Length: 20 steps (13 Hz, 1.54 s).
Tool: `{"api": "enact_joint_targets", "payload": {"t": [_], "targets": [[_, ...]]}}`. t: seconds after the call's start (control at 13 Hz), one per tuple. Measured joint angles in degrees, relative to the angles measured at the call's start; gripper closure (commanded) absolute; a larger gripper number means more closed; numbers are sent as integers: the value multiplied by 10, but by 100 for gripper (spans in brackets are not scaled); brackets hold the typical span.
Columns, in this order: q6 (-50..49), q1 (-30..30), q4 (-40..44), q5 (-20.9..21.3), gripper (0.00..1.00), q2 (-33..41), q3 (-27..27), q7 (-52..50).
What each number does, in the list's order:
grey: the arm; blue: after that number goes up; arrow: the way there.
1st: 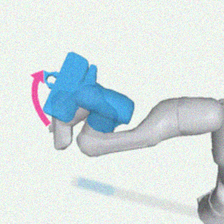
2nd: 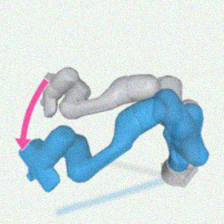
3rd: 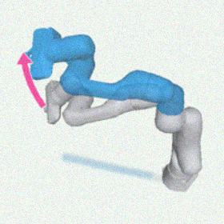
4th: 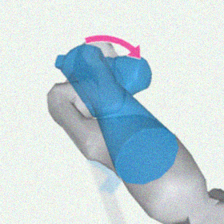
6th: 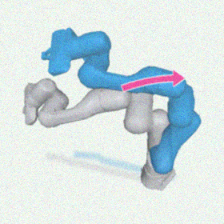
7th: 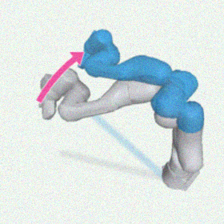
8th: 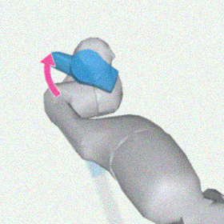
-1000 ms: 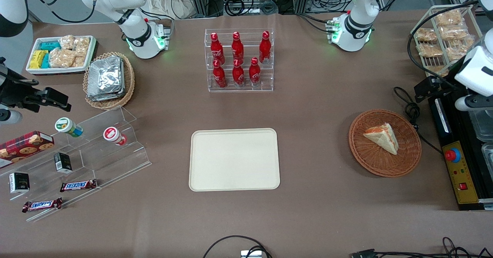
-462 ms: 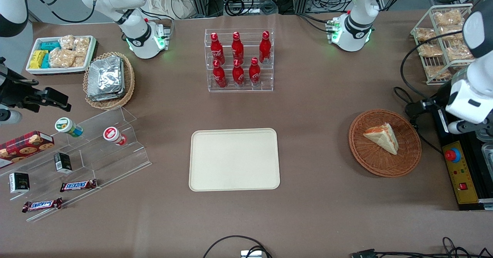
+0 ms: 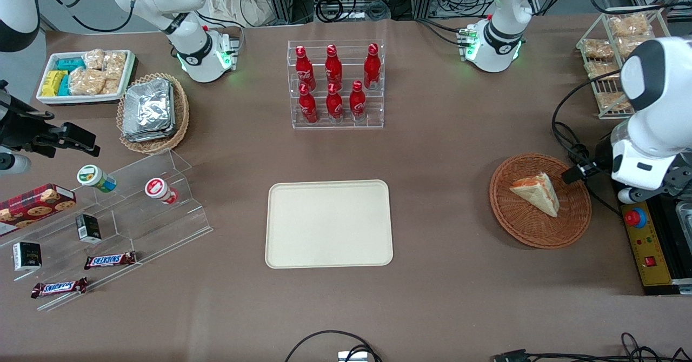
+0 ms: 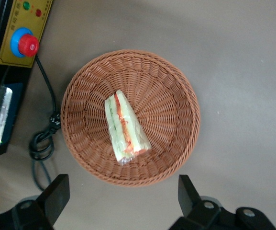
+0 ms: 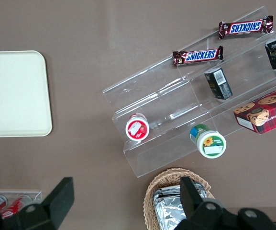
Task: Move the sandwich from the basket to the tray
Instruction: 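Lower the open left gripper over the wrapped sandwich in the basket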
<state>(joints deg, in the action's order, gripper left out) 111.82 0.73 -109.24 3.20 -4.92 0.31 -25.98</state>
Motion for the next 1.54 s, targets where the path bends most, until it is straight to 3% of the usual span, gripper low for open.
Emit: {"api": "enact_joint_targets", "payload": {"t": [0.54, 1.54], "targets": [[218, 11, -168, 0, 0, 4, 0, -135], [427, 20, -274, 0, 0, -56, -1, -202]]}}
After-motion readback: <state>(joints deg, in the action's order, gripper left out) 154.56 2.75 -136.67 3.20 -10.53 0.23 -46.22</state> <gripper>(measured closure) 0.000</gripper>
